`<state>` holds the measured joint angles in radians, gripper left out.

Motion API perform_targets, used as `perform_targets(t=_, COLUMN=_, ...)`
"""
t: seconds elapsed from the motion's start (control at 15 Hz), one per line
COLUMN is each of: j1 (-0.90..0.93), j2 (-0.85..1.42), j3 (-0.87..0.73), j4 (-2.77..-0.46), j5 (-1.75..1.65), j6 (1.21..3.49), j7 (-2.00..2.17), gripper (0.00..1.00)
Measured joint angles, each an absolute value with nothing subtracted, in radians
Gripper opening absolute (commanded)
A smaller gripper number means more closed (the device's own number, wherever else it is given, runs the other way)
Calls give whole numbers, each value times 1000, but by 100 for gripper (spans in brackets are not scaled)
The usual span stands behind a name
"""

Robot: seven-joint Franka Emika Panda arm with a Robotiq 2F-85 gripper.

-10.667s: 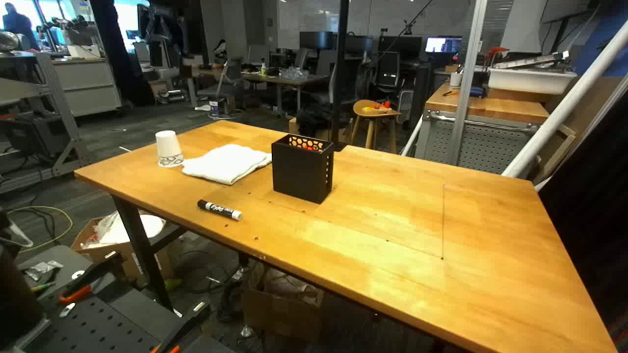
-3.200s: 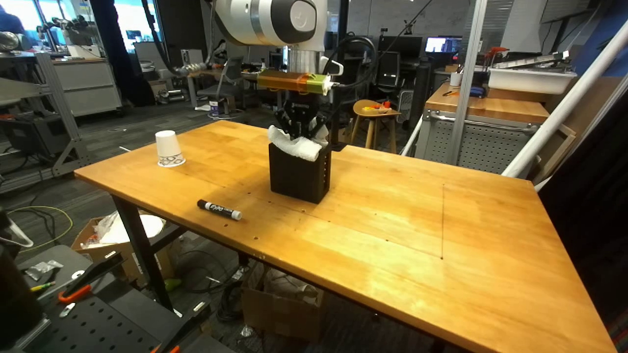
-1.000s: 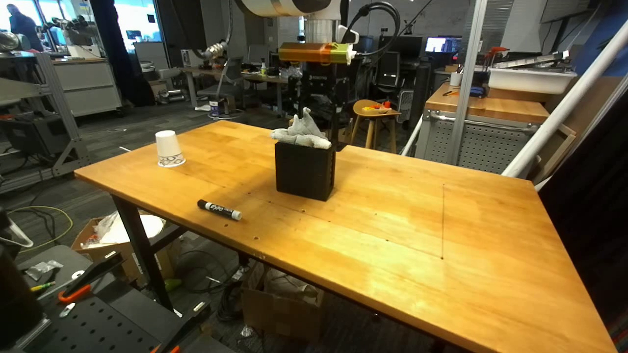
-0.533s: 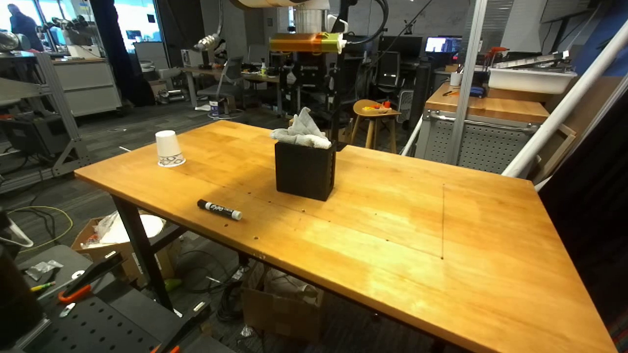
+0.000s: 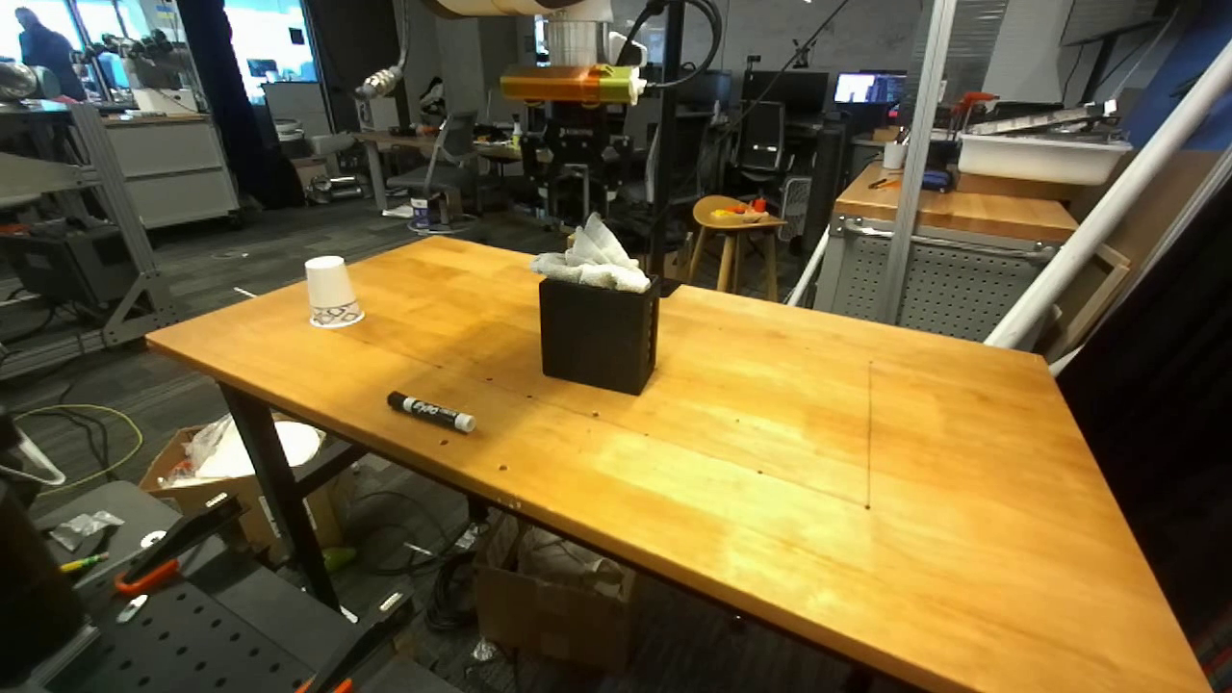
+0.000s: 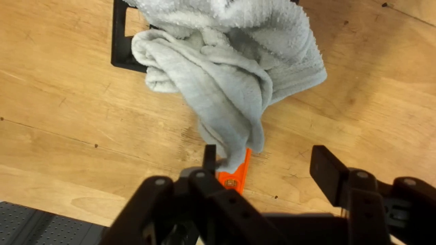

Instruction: Put the towel in the black box

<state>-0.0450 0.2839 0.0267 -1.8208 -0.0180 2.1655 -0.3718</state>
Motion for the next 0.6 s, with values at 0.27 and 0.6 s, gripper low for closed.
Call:
perform_targets(t=0.27, j1=-51, j2=286, j3=14, j4=-1821, j5=-21, j6=2165, j7=-372, gripper=46)
perform_targets(t=0.6, j1=-54, j2=288, j3=9, j4=-1821, j5=-25, j6=2165, j7=-372, gripper=4)
